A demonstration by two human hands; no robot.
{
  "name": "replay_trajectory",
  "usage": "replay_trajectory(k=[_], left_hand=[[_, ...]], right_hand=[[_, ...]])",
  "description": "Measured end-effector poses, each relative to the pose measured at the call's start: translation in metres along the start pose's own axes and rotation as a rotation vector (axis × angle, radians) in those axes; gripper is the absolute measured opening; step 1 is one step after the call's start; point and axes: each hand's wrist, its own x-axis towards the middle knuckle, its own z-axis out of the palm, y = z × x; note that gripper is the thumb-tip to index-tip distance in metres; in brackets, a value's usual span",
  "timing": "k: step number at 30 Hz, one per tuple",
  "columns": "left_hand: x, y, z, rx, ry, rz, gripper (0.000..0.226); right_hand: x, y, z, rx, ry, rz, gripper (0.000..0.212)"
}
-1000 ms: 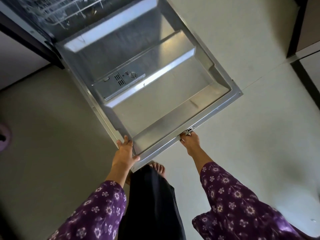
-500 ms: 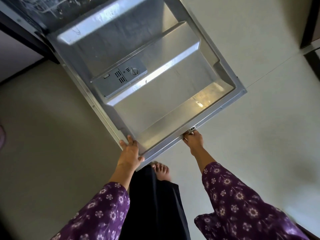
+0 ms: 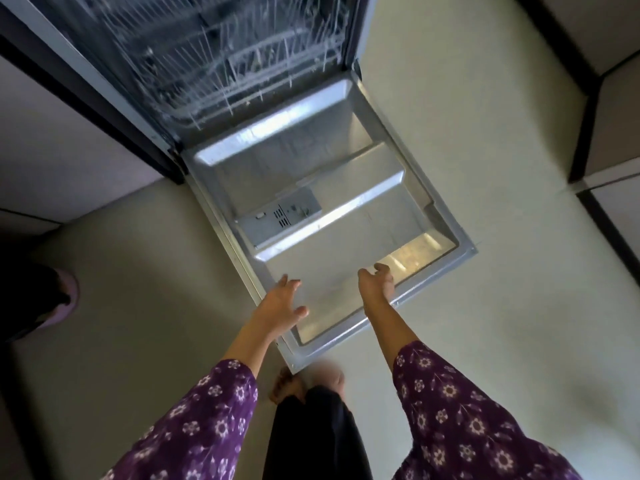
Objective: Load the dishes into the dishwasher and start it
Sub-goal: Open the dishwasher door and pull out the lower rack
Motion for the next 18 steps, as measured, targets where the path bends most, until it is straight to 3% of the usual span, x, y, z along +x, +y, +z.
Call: replay_trajectory(k=[4, 6, 7, 10, 15, 17, 18], left_hand=[[-0.016, 0.024, -0.076, -0.043, 0.149, 0.030, 0.064], [-0.021, 0.036, -0.116, -0.093, 0.214, 0.042, 0.060], [-0.024, 0.042, -0.137, -0.121, 0.253, 0.051, 0.058], [-0.028, 0.056, -0.194, -0.239, 0.377, 0.060, 0.057], [-0.019, 0.078, -0.280, -0.523, 0.560, 0.073, 0.061], [-0.009, 0.085, -0.313, -0.644, 0.598, 0.061, 0.060], [-0.003, 0.088, -0.327, -0.716, 0.613, 0.050, 0.059]], right_hand=[[-0.034, -0.104, 0.009, 0.082, -0.151, -0.164, 0.034], [-0.052, -0.157, 0.010, 0.121, -0.207, -0.243, 0.011], [-0.062, -0.183, 0.011, 0.142, -0.233, -0.274, 0.010], [-0.085, -0.253, 0.014, 0.274, -0.342, -0.327, 0.028], [-0.104, -0.354, 0.030, 0.455, -0.499, -0.335, 0.009], [-0.103, -0.388, 0.043, 0.466, -0.532, -0.321, 0.033], [-0.106, -0.404, 0.047, 0.475, -0.546, -0.315, 0.033]])
